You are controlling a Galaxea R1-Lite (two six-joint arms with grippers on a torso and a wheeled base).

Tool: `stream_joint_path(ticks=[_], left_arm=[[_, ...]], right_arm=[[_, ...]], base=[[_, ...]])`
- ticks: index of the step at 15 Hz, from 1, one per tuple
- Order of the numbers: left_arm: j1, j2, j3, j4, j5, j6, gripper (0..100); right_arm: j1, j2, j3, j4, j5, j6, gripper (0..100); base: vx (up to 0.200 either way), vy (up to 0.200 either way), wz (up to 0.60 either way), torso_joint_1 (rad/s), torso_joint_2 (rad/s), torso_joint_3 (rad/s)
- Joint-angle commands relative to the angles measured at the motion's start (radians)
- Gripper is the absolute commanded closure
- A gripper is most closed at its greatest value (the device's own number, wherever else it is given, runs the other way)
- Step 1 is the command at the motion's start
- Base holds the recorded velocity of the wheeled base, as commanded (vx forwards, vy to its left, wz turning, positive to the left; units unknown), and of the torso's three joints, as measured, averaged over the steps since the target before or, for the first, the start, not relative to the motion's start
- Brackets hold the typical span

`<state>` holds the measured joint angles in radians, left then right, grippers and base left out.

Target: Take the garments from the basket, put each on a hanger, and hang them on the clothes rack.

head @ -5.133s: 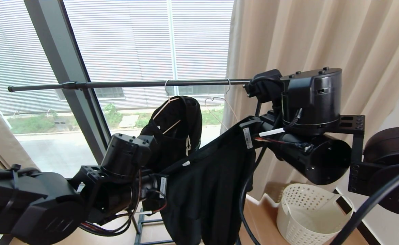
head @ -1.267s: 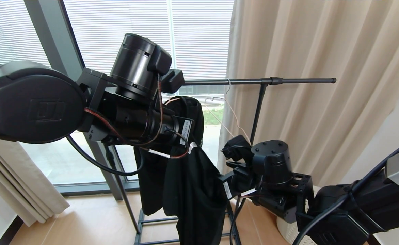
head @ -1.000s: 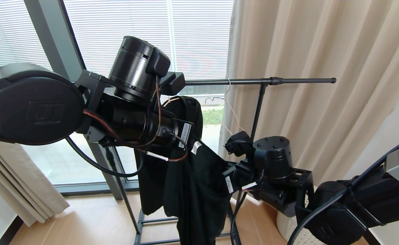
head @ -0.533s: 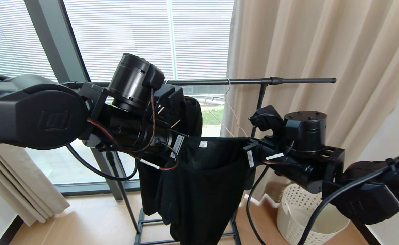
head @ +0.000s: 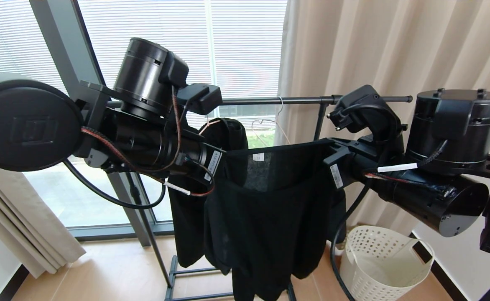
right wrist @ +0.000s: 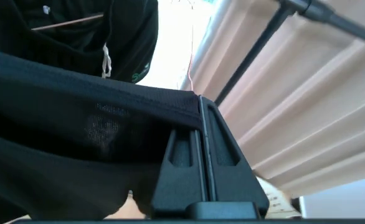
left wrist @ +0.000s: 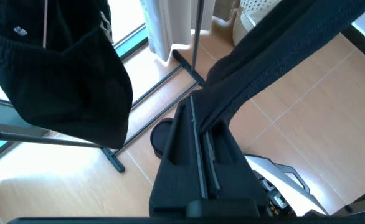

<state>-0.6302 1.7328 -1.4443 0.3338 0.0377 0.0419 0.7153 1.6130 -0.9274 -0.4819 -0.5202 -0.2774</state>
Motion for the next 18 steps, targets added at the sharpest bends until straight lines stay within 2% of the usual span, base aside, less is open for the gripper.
stream_joint_path(ticks=[1, 5, 9, 11, 12, 16, 18], left_arm=[[0.001, -0.048, 0.002, 0.002, 0.001, 0.004, 100], [0.0, -0.048, 0.021, -0.009, 0.005, 0.001, 100], [0.023, -0.024, -0.039, -0.006, 0.001, 0.01, 100], [0.058, 0.016, -0.076, -0.009, -0.004, 0.046, 100], [0.061, 0.041, -0.105, -0.009, -0.005, 0.047, 100], [0.083, 0.162, -0.255, -0.009, -0.07, 0.058, 100], [0.083, 0.212, -0.341, -0.009, -0.101, 0.082, 100]], right_arm=[[0.013, -0.022, -0.013, -0.001, 0.003, -0.022, 100], [-0.014, 0.028, -0.016, -0.066, 0.016, -0.009, 100], [-0.011, 0.008, 0.009, -0.058, 0.016, -0.009, 100], [-0.008, -0.013, 0.045, -0.057, 0.031, -0.014, 100], [-0.007, -0.028, 0.055, -0.043, 0.066, -0.014, 100], [0.024, -0.12, 0.059, 0.144, 0.25, -0.009, 100], [0.115, -0.116, 0.07, 0.169, 0.256, 0.006, 100]], base=[[0.0, 0.0, 0.0, 0.0, 0.0, 0.0], [0.0, 0.0, 0.0, 0.0, 0.0, 0.0], [0.0, 0.0, 0.0, 0.0, 0.0, 0.0], [0.0, 0.0, 0.0, 0.0, 0.0, 0.0], [0.0, 0.0, 0.0, 0.0, 0.0, 0.0], [0.0, 0.0, 0.0, 0.0, 0.0, 0.0], [0.0, 0.0, 0.0, 0.0, 0.0, 0.0]])
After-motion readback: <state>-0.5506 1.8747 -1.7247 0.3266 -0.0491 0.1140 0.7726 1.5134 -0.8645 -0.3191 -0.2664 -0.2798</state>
